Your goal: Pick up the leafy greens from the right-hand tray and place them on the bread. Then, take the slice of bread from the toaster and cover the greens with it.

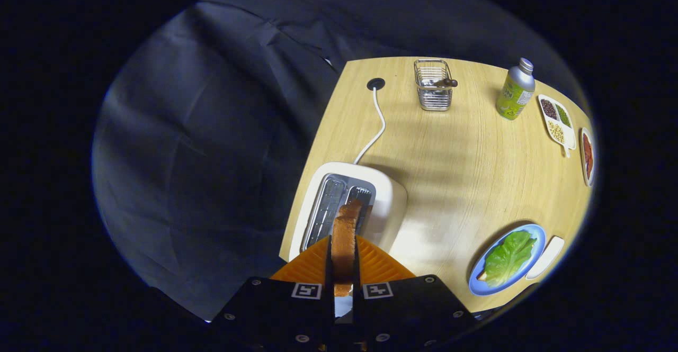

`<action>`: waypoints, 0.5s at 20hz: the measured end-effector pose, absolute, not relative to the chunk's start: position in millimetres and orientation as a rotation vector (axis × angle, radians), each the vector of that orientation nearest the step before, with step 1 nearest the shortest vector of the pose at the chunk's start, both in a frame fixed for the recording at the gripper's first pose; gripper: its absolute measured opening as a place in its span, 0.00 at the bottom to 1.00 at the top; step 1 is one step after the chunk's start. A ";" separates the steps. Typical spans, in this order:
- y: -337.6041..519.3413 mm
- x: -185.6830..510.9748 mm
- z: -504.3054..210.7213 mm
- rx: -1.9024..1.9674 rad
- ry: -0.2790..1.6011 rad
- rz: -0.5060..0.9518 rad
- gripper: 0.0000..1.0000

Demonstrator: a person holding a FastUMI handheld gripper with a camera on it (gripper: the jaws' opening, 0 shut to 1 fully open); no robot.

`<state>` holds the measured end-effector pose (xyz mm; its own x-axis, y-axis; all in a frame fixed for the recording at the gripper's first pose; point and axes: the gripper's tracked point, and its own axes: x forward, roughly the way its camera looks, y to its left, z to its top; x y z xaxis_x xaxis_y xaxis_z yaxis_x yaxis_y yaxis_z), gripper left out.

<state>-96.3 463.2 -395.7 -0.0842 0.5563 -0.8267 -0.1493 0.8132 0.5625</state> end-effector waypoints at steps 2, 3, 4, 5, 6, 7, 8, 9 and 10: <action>450.4 -94.3 -384.9 0.371 1.522 0.628 0.14; 442.4 -93.0 -381.4 0.383 1.507 0.634 0.14; 434.9 -92.4 -378.1 0.402 1.494 0.636 0.14; 427.9 -92.0 -376.6 0.417 1.481 0.636 0.14; 417.8 -92.5 -375.3 0.433 1.471 0.629 0.14; 408.3 -94.5 -374.0 0.456 1.465 0.629 0.14; 399.7 -96.0 -372.2 0.479 1.457 0.629 0.14; 389.9 -97.1 -372.1 0.495 1.451 0.626 0.14; 377.5 -99.0 -372.9 0.506 1.447 0.617 0.14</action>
<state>-99.0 377.5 -372.9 0.0200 0.6621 -0.7491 -0.0815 0.7479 0.6588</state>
